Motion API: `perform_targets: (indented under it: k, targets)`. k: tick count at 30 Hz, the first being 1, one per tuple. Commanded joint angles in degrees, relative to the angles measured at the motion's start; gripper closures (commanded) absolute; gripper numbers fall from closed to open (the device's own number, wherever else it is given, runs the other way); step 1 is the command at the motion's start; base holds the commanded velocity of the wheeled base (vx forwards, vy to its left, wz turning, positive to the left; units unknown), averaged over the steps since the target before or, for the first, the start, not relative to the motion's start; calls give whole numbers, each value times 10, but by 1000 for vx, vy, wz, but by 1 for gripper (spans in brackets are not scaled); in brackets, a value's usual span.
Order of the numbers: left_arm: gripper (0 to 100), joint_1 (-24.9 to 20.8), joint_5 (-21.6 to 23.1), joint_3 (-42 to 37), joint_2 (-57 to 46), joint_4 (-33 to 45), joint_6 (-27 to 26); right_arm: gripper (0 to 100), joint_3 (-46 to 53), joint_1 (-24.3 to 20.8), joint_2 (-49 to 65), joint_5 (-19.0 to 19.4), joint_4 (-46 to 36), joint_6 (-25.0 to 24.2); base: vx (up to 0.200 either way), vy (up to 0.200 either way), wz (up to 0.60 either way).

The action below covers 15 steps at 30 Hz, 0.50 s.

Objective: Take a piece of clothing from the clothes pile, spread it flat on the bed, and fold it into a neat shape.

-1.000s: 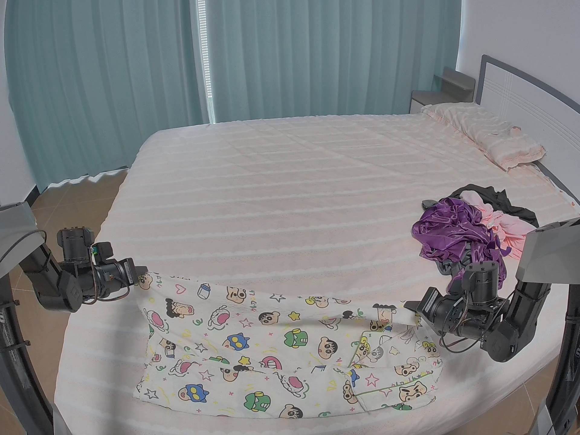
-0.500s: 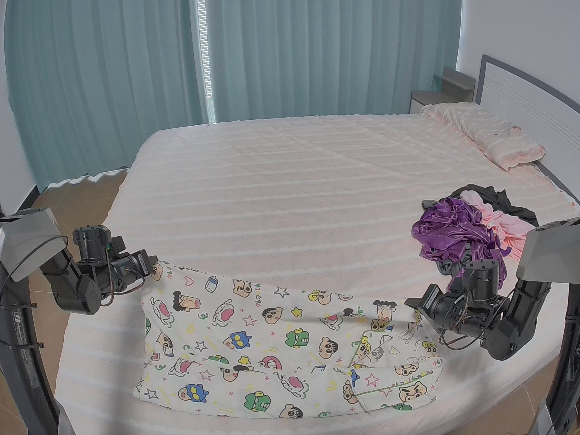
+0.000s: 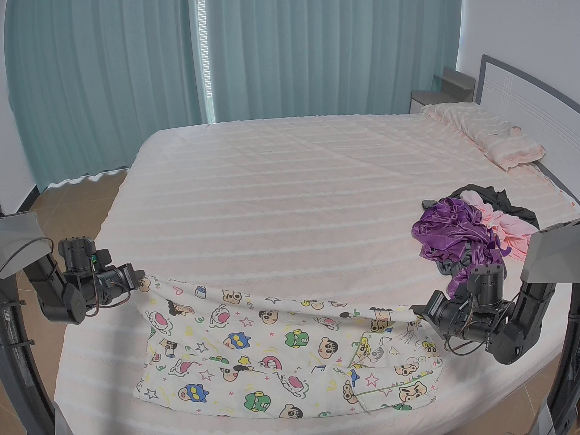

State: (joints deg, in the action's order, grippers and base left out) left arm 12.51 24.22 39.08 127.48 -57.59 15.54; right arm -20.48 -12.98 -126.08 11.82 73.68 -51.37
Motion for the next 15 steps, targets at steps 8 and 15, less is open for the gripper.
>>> perform_targets:
  k: [8,15]
  targets:
    - [100,16,28,-87,-30,-2,-73,100,36,0,3,3,7,18,0,0,0]
    - [100,24,34,-131,-29,-2,-127,100,62,-4,2,7,12,37,0,0,0]
